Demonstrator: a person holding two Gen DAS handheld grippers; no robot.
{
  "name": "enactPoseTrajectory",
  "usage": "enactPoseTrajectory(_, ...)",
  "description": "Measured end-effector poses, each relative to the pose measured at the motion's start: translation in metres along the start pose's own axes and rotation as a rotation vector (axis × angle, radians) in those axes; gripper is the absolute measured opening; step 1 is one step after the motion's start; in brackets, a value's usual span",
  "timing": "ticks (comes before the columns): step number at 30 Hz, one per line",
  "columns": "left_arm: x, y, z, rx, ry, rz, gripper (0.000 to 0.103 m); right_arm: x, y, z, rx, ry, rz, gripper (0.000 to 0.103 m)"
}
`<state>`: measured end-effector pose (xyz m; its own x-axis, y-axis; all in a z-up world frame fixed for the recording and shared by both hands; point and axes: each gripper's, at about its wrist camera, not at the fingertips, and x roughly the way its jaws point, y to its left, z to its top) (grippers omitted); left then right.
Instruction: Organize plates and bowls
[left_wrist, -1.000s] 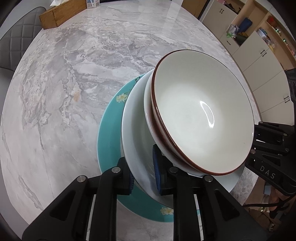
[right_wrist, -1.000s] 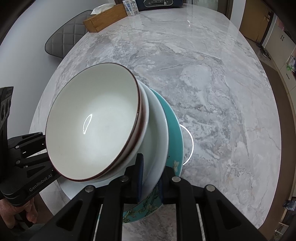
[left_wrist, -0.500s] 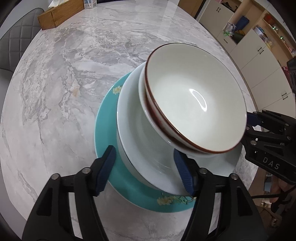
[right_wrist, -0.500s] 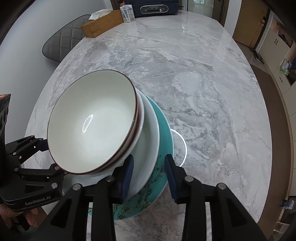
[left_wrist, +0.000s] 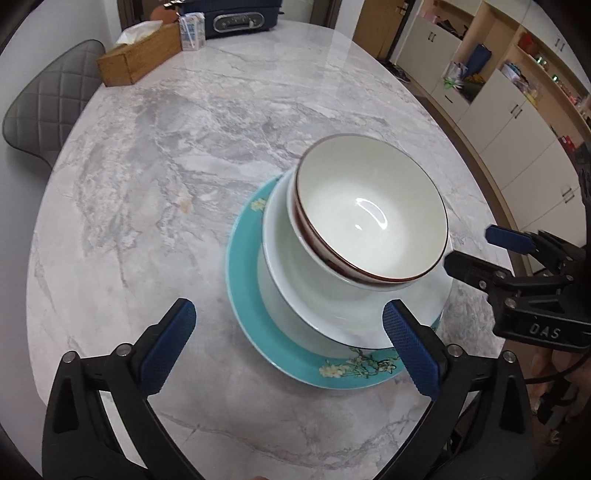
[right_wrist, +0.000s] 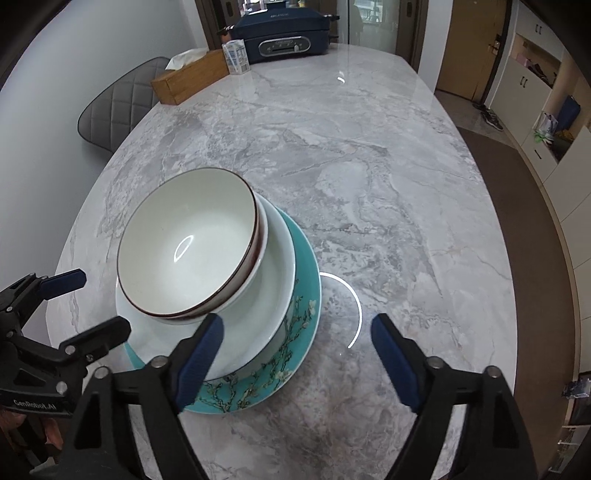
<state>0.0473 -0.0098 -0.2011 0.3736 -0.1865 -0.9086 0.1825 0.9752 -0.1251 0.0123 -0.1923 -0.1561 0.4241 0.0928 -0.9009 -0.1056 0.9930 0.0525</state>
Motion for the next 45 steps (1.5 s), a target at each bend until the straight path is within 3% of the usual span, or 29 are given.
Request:
enactPoseTrajectory(2, -0.011, 0.004, 0.000, -0.009, -0.027, 0.047, 0.103, -0.007, 0.001, -0.001, 0.011, -0.013, -0.010, 0.102)
enactPoseTrajectory(3, -0.015, 0.005, -0.001, -0.013, -0.036, 0.055, 0.103, -0.011, 0.001, -0.002, 0.014, -0.023, -0.016, 0.103)
enactPoseTrajectory(12, -0.053, 0.006, -0.005, -0.093, -0.085, 0.027, 0.103, -0.049, 0.007, 0.000, 0.028, -0.109, -0.068, 0.103)
enactPoseTrajectory(24, -0.114, -0.020, -0.018, -0.167, -0.185, 0.191, 0.103, -0.084, 0.006, -0.003, -0.012, -0.193, -0.034, 0.103)
enactPoseTrajectory(33, -0.145, -0.035, -0.015, -0.174, -0.240, 0.271, 0.103, -0.108, 0.008, -0.009, -0.016, -0.234, -0.044, 0.103)
enactPoseTrajectory(42, -0.152, -0.011, -0.019, -0.247, -0.199, 0.156, 0.103, -0.126, 0.021, -0.013, 0.006, -0.267, -0.084, 0.103)
enactPoseTrajectory(45, -0.158, -0.005, -0.025, -0.259, -0.211, 0.151, 0.103, -0.128, 0.028, -0.014, -0.004, -0.270, -0.088, 0.103)
